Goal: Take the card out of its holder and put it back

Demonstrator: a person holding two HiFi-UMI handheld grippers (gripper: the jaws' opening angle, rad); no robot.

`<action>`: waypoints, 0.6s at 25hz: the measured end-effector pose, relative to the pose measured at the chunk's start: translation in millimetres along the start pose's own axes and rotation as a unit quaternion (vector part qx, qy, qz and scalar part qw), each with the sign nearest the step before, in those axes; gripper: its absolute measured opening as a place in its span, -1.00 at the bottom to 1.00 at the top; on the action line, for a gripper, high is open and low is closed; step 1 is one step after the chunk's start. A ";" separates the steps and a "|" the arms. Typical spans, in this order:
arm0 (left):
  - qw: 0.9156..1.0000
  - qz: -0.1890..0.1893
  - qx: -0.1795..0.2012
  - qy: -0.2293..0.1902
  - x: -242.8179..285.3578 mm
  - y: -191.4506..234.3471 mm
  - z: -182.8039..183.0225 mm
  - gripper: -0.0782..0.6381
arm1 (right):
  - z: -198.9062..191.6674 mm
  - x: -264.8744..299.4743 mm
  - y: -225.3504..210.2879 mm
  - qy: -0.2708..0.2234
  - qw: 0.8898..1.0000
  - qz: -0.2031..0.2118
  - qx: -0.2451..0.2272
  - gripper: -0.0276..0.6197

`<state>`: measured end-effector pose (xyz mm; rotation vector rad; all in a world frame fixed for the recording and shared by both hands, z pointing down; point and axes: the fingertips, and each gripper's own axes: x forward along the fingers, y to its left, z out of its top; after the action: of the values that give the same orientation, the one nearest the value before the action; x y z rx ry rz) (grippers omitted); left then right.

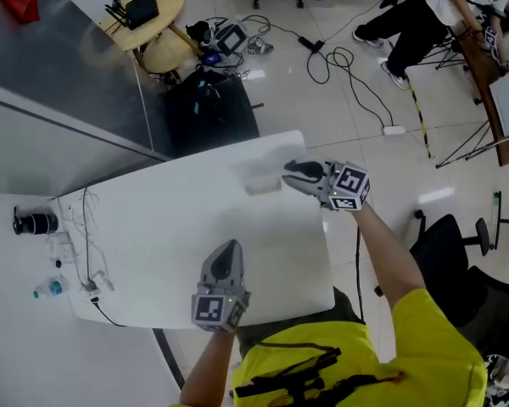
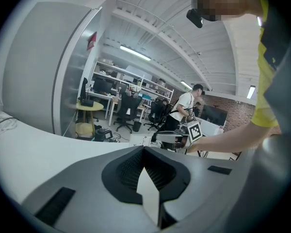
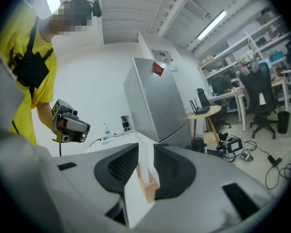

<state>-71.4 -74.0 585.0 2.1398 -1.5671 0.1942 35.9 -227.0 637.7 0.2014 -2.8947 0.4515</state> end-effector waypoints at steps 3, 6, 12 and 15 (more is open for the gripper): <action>1.000 0.000 0.006 -0.006 -3.9 -1.2 14.4 -0.77 | 28.9 -22.0 9.2 -0.024 0.999 -0.037 -0.012 -0.60; 1.000 -0.003 0.018 -0.019 -8.0 -2.6 33.0 -0.77 | 67.7 -46.5 26.9 -0.064 0.995 -0.079 -0.018 -0.60; 0.998 0.000 0.026 -0.055 -16.9 -12.1 65.7 -0.77 | 102.5 -96.2 75.2 -0.104 0.972 -0.211 0.020 -0.72; 0.998 0.000 0.022 -0.058 -22.0 -23.8 71.8 -0.77 | 100.0 -120.5 101.5 -0.125 0.953 -0.261 0.083 -0.91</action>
<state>-68.3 -82.2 506.7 2.2214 -1.6408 0.1077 118.1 -150.3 488.7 1.0901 -2.8643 0.6003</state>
